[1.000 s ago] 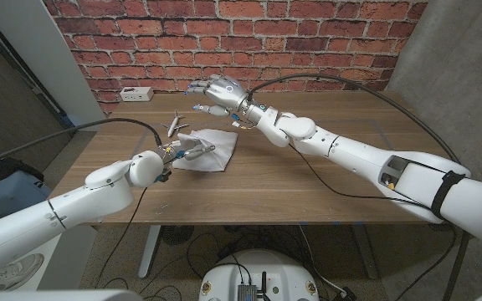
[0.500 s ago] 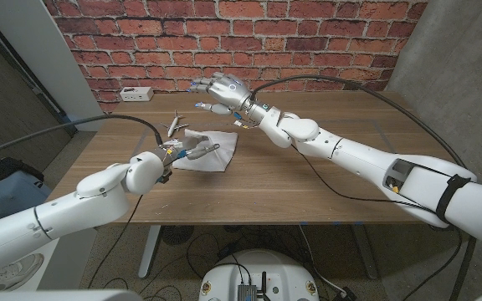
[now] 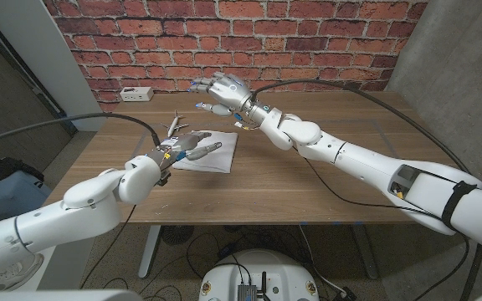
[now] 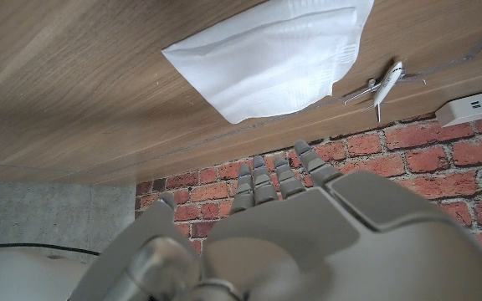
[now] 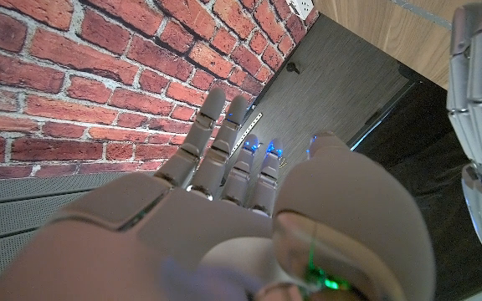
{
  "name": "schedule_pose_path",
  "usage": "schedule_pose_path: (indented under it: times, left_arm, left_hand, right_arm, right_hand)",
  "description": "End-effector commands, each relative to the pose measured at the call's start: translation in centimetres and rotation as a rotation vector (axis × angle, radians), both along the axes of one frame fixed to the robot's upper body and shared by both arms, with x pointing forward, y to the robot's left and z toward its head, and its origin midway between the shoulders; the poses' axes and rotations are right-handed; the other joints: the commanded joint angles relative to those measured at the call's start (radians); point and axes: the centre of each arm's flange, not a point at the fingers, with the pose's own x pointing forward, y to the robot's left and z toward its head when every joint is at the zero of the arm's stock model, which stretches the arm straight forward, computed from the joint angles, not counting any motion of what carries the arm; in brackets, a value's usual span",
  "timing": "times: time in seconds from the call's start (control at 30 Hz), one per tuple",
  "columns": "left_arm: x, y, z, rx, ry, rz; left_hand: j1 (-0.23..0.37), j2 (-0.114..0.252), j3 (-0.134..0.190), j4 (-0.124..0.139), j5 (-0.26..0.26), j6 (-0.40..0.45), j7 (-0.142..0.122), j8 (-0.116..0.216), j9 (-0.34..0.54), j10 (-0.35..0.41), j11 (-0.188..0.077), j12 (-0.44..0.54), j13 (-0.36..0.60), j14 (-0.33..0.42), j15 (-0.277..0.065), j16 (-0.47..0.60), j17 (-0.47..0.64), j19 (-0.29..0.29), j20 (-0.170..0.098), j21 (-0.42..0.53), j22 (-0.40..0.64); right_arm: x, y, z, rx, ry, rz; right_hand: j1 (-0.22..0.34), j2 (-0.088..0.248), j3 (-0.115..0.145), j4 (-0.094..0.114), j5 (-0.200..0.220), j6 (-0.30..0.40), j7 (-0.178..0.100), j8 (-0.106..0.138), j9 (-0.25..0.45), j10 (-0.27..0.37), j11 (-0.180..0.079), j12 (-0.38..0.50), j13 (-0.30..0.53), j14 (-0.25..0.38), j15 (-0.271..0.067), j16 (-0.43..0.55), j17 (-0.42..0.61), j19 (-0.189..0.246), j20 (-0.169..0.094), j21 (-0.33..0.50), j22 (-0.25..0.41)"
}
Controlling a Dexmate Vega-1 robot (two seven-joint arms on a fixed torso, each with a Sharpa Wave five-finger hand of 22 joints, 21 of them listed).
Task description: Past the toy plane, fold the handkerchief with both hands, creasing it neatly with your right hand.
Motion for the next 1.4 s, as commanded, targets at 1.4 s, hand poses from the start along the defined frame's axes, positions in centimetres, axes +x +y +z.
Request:
schedule_pose_path:
  times: [1.4]
  left_arm:
    - [2.1,3.4,-0.5,-0.362,-0.114,-0.215]
  left_hand:
    - [0.032,0.044,0.025,-0.012,0.004,0.017,-0.024,-0.006,0.003,-0.015,-0.001,-0.004,0.002,0.033,0.003,0.006,0.000,0.027,0.029,-0.006,0.006]
  right_arm:
    - [0.8,-6.4,-0.5,0.587,0.457,0.225]
  right_hand:
    - [0.012,0.015,0.052,-0.043,0.015,0.073,0.051,0.027,-0.001,0.050,0.028,0.019,-0.009,0.000,-0.112,0.000,0.011,-0.012,0.022,-0.030,0.003]
